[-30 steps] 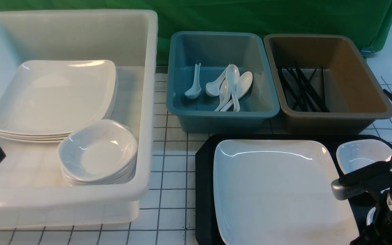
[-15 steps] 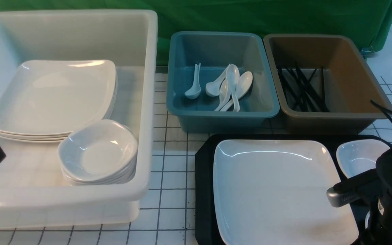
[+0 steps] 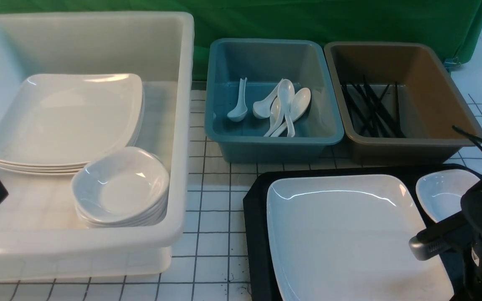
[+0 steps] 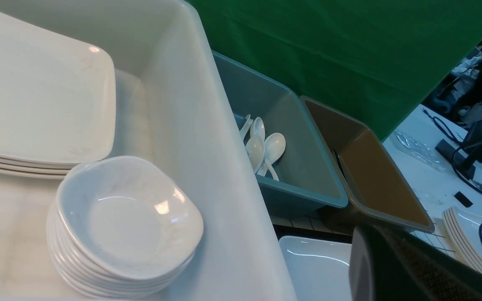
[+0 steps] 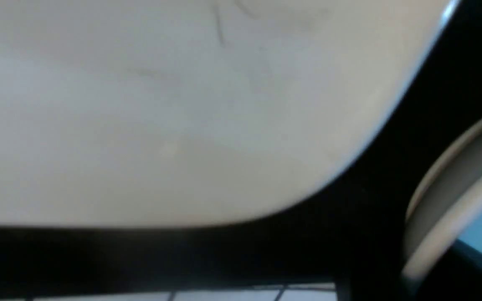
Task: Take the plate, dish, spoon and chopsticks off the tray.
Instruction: Use the right arm to put the small plate into the large storage box on the left
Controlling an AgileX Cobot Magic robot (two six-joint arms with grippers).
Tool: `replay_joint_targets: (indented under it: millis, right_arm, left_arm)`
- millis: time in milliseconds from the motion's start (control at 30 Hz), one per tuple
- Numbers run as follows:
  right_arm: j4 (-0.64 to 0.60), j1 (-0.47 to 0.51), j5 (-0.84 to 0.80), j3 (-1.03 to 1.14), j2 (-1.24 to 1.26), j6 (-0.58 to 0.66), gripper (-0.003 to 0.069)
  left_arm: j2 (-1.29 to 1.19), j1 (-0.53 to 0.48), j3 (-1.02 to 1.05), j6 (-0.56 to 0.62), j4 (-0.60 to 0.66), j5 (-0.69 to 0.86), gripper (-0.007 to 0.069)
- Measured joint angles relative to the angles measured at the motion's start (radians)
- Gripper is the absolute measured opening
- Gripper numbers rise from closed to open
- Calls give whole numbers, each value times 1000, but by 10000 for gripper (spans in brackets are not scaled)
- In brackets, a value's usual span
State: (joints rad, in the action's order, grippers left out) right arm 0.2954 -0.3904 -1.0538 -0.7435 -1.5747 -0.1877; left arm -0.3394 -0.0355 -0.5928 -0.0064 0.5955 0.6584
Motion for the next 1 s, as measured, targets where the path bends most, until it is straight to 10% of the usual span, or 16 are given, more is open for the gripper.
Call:
replay_joint_targets:
  millis: [500, 733, 1000]
  right_arm:
    - [-13, 1, -155, -223, 330, 49, 42]
    - [-295, -8, -130, -495, 382, 233, 42]
    - [-526, -333, 63, -779, 192, 595, 41]
  left_arm:
    - [0, 0, 0, 0, 0, 2, 20]
    - [0, 0, 0, -5, -36, 2, 20]
    - [-62, 0, -53, -58, -79, 26, 20]
